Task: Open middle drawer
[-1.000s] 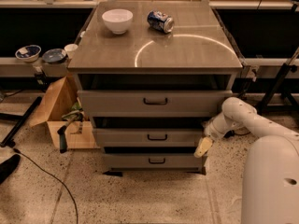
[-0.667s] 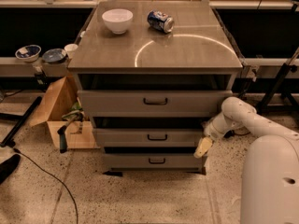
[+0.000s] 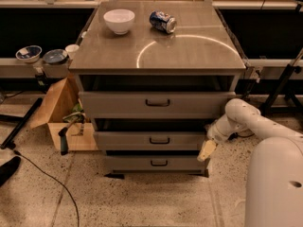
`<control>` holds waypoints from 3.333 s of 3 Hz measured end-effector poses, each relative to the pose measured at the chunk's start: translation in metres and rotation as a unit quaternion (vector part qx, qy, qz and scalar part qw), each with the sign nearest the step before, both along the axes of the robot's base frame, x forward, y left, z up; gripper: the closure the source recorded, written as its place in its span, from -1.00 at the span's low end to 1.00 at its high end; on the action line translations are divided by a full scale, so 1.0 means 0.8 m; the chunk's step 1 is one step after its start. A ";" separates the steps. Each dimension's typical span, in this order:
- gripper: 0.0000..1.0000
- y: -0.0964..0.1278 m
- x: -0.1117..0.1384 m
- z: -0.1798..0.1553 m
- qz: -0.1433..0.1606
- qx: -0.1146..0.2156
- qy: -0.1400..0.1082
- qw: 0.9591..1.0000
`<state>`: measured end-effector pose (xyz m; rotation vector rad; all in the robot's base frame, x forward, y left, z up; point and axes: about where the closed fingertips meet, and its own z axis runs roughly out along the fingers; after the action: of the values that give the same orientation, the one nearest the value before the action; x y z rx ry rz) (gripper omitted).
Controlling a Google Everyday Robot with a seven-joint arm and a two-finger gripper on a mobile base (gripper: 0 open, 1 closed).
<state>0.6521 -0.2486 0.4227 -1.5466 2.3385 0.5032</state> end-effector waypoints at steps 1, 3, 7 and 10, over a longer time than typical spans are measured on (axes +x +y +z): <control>-1.00 -0.008 -0.024 0.003 -0.004 -0.001 0.006 1.000; -0.68 -0.014 -0.048 0.012 -0.006 -0.001 0.005 1.000; 0.94 -0.045 -0.154 0.066 0.011 -0.022 0.007 1.000; -0.46 -0.044 -0.154 0.066 0.013 -0.022 0.008 1.000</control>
Offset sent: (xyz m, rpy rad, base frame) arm -0.0965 -0.0348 0.0274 -0.0203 0.0109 -0.0518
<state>0.5287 -0.2837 0.4753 -1.5992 2.3585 0.4750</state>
